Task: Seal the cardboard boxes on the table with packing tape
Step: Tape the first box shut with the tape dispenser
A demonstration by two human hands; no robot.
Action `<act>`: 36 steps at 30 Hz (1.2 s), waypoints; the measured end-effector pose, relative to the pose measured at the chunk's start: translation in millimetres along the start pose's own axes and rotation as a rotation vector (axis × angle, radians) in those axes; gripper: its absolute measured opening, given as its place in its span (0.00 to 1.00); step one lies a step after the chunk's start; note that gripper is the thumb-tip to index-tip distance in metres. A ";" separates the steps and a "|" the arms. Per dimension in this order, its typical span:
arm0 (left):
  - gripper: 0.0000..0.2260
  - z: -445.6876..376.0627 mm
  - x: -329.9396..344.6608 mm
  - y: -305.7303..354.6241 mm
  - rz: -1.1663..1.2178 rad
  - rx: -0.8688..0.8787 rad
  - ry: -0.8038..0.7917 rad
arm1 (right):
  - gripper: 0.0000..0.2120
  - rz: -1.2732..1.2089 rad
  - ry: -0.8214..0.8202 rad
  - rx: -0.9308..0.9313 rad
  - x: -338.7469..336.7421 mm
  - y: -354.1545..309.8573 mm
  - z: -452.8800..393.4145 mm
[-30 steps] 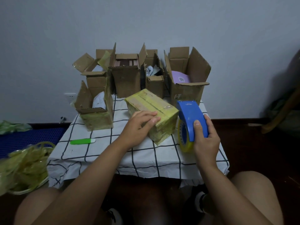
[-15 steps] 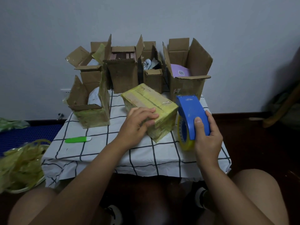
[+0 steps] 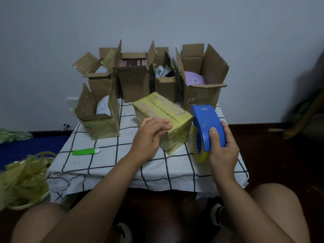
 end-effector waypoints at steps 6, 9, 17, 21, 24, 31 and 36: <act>0.14 5.2 -6.4 -4.0 0.090 -0.040 -0.134 | 0.22 -0.006 -0.002 0.004 1.2 -2.8 -0.5; 0.15 4.4 -4.1 3.1 0.075 -0.077 -0.017 | 0.22 -0.008 0.001 0.015 1.8 -2.3 -0.4; 0.14 3.8 2.2 16.7 -0.180 -0.068 0.024 | 0.22 -0.022 0.031 0.035 3.2 -2.1 -1.8; 0.14 1.8 4.1 27.1 -0.316 -0.033 0.022 | 0.23 -0.006 0.012 0.046 4.9 -2.0 -2.4; 0.11 2.4 1.8 29.5 -0.315 -0.028 -0.004 | 0.23 0.006 0.012 0.048 3.1 -4.3 -1.9; 0.15 21.0 -23.5 24.4 -0.341 -0.015 -0.171 | 0.22 0.009 -0.004 0.045 -0.7 -3.1 -4.3; 0.17 13.0 -14.4 26.6 -0.366 -0.021 -0.113 | 0.23 0.005 -0.033 0.044 2.8 -1.6 -3.2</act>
Point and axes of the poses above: each hand's wrist, its own z-axis away from the middle knuckle, its own x-axis out of the palm, y = z × x, the point moved 5 cm from there along -z, towards the middle knuckle, and after that the axes turned 15 degrees about -y, right-handed, at the moved point
